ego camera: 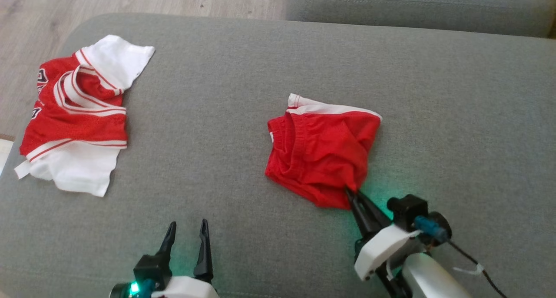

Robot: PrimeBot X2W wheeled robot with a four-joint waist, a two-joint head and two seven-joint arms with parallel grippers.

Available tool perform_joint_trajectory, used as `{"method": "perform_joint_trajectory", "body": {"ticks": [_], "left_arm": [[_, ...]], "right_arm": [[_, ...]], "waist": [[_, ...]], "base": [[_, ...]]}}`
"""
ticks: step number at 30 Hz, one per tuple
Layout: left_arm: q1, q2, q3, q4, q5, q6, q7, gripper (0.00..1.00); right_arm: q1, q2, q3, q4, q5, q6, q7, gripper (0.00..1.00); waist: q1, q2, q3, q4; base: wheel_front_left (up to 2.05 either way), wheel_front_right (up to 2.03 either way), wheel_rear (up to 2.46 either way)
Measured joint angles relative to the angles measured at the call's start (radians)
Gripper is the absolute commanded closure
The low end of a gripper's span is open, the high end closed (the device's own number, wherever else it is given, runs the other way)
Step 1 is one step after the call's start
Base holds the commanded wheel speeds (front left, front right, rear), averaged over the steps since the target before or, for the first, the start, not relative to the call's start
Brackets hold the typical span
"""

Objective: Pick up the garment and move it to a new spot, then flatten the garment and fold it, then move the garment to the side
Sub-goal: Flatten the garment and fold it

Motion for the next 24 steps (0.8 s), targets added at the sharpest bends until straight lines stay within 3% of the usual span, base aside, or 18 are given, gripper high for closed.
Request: {"method": "perform_joint_trajectory", "body": {"ticks": [12, 13, 14, 15, 21, 24], "left_arm": [[0.000, 0.000, 0.000, 0.000, -0.017, 0.000, 0.000, 0.00], [0.000, 0.000, 0.000, 0.000, -0.017, 0.000, 0.000, 0.00], [0.000, 0.000, 0.000, 0.000, -0.017, 0.000, 0.000, 0.00], [0.000, 0.000, 0.000, 0.000, -0.017, 0.000, 0.000, 0.00], [0.000, 0.000, 0.006, -0.001, -0.017, 0.002, 0.000, 0.00], [0.000, 0.000, 0.031, -0.008, -0.004, 0.010, 0.000, 0.00]], "right_arm": [[0.078, -0.023, 0.134, -0.038, 0.006, 0.000, 0.000, 1.00], [0.078, -0.026, 0.136, -0.019, 0.013, 0.000, 0.001, 0.95], [0.078, -0.027, 0.134, -0.003, 0.021, 0.000, 0.001, 0.53], [0.078, -0.028, 0.134, 0.006, 0.029, 0.000, 0.001, 0.00], [0.078, -0.027, 0.092, -0.020, 0.076, 0.000, 0.001, 0.00], [0.078, -0.033, 0.023, -0.108, 0.091, 0.000, 0.001, 0.00]], "waist": [[-0.0001, 0.0000, -0.020, -0.036], [-0.0001, 0.0000, -0.021, -0.037], [-0.0001, 0.0000, -0.022, -0.037], [0.0000, 0.0000, -0.023, -0.038], [-0.0001, 0.0000, -0.029, -0.048], [-0.0001, 0.0000, -0.036, -0.060]], "base": [[0.00, 0.00, 0.00], [0.00, 0.00, 0.00], [0.00, 0.00, 0.00], [0.00, 0.00, 0.00], [0.00, 0.00, 0.00], [0.00, 0.00, 0.00]]}}
